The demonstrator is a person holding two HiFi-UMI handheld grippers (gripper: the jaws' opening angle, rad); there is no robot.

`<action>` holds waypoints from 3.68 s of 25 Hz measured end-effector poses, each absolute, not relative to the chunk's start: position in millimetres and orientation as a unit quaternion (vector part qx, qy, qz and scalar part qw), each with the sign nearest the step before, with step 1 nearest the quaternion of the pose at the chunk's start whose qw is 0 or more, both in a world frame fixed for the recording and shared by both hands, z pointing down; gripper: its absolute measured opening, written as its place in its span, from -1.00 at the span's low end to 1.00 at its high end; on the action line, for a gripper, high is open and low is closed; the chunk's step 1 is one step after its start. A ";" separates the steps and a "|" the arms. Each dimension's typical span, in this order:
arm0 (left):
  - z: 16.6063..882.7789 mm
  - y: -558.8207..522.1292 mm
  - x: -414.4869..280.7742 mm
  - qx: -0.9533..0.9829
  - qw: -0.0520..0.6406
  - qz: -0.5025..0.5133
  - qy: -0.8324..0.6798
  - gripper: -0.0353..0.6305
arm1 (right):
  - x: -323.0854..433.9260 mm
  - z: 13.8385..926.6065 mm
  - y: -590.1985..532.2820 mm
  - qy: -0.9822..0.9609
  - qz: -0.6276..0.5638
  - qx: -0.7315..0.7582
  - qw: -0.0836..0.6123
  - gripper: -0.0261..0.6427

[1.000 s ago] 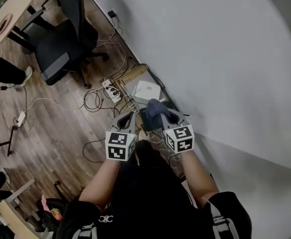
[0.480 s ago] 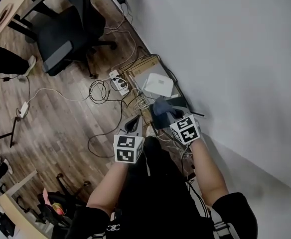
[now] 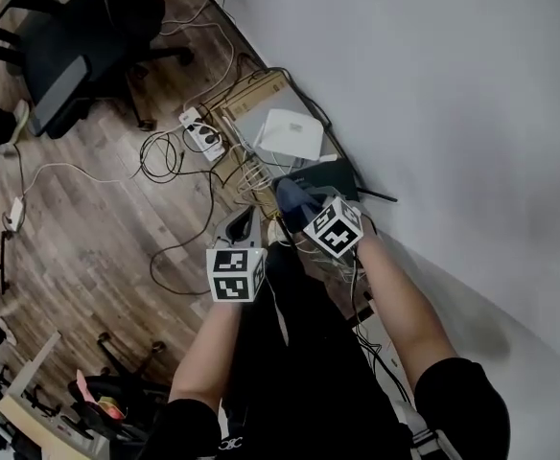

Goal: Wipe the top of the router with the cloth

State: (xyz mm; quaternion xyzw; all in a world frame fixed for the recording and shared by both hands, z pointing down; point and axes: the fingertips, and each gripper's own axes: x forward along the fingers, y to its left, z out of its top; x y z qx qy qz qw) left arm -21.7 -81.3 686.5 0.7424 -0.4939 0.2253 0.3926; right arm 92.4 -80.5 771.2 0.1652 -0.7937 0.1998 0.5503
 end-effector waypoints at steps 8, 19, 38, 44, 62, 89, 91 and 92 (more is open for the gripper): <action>749.0 -68.5 -28.1 0.742 0.400 0.241 -0.480 -0.91 | 82.2 845.8 -91.0 -0.795 0.176 0.162 0.558 -0.89; 784.1 -49.9 -26.1 0.731 0.424 0.257 -0.469 -0.91 | 70.8 901.4 -105.7 -0.807 0.066 0.104 0.577 -0.89; 786.0 -54.7 -10.3 0.738 0.422 0.268 -0.454 -0.91 | 93.6 914.6 3.7 -0.792 0.115 -0.087 0.594 -0.89; 784.6 -61.8 -3.2 0.746 0.413 0.258 -0.454 -0.91 | 95.9 917.0 4.8 -0.795 0.113 -0.078 0.590 -0.89; 787.6 -63.9 -4.2 0.743 0.413 0.262 -0.457 -0.91 | 149.0 931.7 -122.4 -0.752 0.055 0.139 0.642 -0.89; 792.2 -64.3 4.6 0.752 0.413 0.266 -0.440 -0.91 | 152.9 931.8 -2.8 -0.717 0.200 -0.066 0.664 -0.89; 792.4 -64.2 2.9 0.752 0.413 0.267 -0.439 -0.91 | 152.7 931.3 -3.8 -0.722 0.196 -0.065 0.661 -0.89; 792.5 -64.2 2.1 0.752 0.413 0.268 -0.438 -0.91 | 152.7 931.0 -4.2 -0.724 0.195 -0.064 0.659 -0.89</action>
